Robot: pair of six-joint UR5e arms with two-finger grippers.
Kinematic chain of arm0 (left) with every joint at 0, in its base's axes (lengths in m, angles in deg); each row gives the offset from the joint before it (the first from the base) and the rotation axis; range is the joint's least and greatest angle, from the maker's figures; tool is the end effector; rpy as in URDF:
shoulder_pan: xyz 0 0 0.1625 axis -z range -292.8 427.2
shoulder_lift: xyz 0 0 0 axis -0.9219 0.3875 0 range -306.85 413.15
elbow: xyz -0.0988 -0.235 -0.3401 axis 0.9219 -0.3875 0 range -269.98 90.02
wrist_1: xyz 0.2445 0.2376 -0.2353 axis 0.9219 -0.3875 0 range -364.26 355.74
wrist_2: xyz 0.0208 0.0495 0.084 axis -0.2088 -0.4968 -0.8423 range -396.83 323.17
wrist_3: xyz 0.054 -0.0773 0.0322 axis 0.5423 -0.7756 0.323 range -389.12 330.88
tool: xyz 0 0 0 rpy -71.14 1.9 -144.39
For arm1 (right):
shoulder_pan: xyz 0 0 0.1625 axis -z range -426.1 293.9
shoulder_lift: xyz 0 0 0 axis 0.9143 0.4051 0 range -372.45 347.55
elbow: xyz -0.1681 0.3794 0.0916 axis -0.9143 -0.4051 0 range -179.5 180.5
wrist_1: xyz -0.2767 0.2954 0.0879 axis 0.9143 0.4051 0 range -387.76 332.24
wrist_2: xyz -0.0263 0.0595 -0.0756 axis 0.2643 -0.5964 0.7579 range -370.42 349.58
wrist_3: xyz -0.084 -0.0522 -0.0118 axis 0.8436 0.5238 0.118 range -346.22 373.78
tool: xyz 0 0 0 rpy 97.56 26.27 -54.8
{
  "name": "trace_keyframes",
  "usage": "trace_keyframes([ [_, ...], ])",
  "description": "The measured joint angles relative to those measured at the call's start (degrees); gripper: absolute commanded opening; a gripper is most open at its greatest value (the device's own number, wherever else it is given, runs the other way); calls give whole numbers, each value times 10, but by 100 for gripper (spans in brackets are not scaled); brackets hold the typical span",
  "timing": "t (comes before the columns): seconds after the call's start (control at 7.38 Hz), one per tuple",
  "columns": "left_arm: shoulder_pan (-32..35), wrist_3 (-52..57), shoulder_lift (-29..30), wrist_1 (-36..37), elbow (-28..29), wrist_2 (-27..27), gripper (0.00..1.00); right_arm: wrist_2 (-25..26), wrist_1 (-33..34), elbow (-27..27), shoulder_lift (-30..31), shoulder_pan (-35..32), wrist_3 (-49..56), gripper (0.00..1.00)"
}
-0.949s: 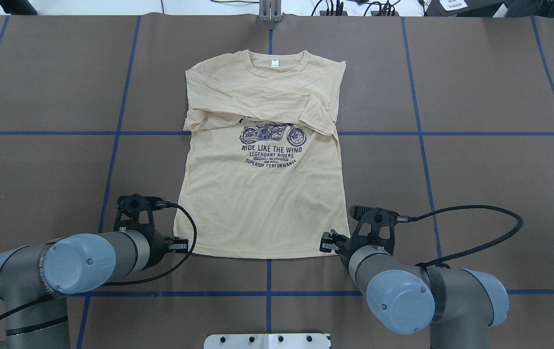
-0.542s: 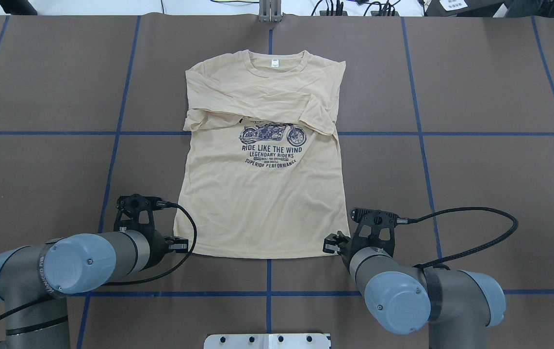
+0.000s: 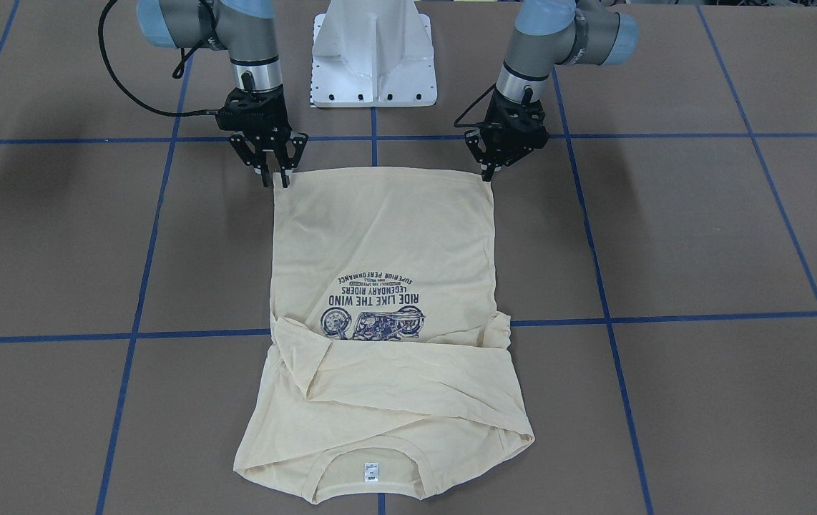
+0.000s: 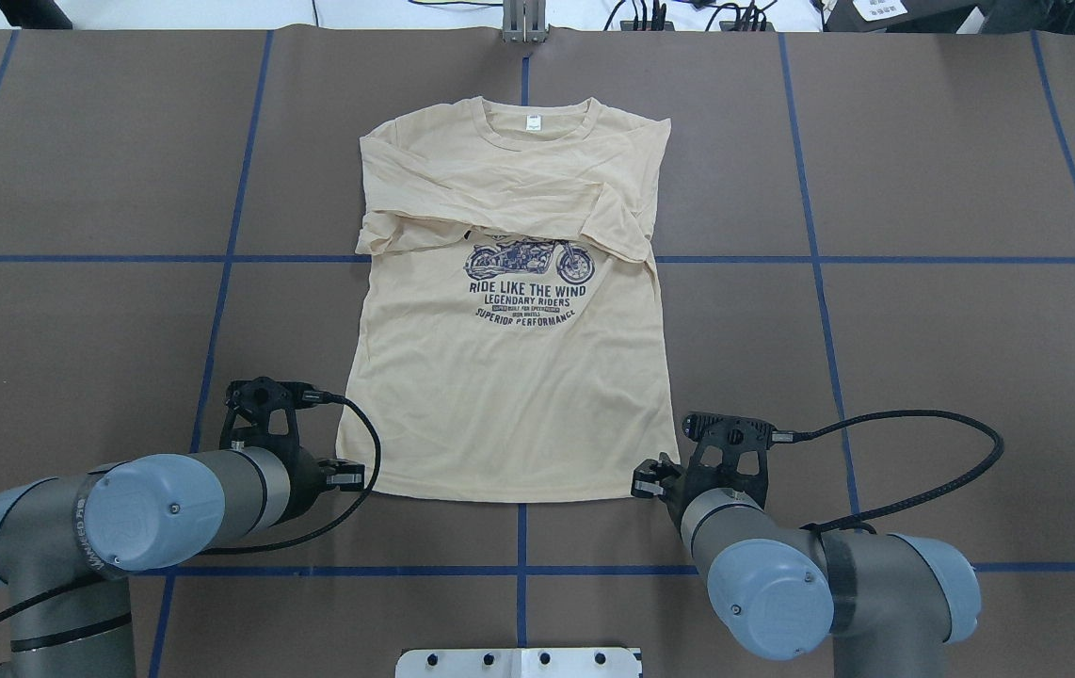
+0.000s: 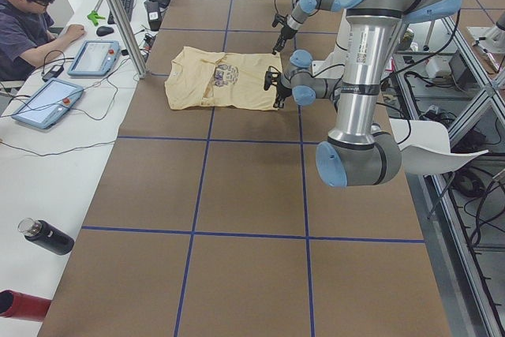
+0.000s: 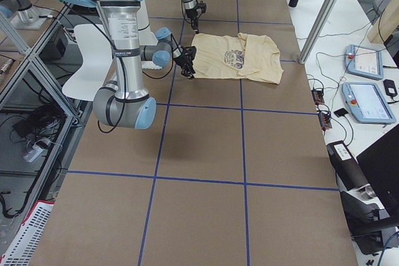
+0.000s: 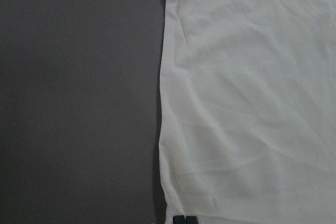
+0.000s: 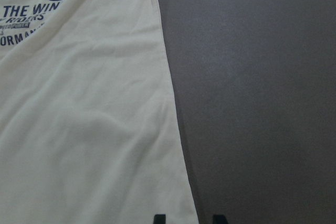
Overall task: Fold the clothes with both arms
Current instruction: 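Lower both grippers to the shirt hem corners nearest the robot and grasp, then lift the hem with both grippers and fold it toward the collar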
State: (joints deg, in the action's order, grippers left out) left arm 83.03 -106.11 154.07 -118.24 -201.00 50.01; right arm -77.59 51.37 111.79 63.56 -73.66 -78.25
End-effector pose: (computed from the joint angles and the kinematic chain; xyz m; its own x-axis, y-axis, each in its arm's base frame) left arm 0.4929 -0.2840 0.3456 0.5965 0.0646 -0.8000 0.1869 0.9582 0.2167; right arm -0.5307 -0.2439 0.3400 0.6723 0.1222 0.7301 -0.4227 0.8731 0.2431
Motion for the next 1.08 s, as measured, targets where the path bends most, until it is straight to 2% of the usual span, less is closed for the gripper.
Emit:
trace_keyframes([
  [0.14,0,0,0,0,0,0,0,3,0,-2,0,3,-1,27],
  [0.27,0,0,0,0,0,-1,0,4,0,-3,-1,6,-3,11],
  [0.41,0,0,0,0,0,-1,0,5,0,-3,-2,8,-4,0],
  [0.81,0,0,0,0,-1,-1,0,5,0,-1,-2,7,-4,0],
  [1.08,2,0,-2,4,-19,2,0,3,7,30,4,4,-4,0],
])
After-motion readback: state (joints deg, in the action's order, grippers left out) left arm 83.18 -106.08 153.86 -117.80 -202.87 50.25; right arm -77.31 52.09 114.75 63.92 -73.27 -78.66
